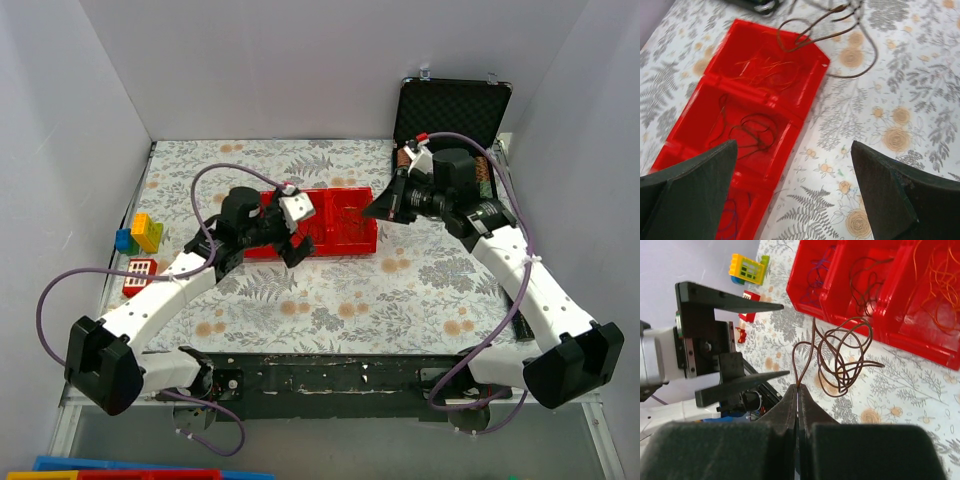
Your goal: Untangle the cables
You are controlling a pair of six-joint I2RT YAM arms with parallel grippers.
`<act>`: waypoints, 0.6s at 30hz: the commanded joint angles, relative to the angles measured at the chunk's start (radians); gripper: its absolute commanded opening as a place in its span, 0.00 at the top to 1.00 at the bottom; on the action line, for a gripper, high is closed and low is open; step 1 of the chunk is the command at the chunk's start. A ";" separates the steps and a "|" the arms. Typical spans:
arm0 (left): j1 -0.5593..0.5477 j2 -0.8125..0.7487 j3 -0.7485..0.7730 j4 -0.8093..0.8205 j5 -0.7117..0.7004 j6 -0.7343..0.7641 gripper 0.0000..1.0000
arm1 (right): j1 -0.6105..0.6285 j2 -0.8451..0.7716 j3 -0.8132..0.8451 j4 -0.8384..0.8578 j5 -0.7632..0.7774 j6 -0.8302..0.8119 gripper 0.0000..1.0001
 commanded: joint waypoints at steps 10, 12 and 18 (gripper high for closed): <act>0.321 -0.037 0.057 -0.067 0.044 -0.296 0.02 | 0.089 0.365 0.297 0.130 -0.065 -0.102 0.99; 0.328 -0.043 0.064 -0.079 0.037 -0.299 0.02 | 0.114 0.452 0.381 0.104 -0.044 -0.122 0.99; 0.373 -0.041 0.119 -0.133 0.018 -0.346 0.02 | 0.131 0.626 0.484 0.067 0.036 -0.167 0.99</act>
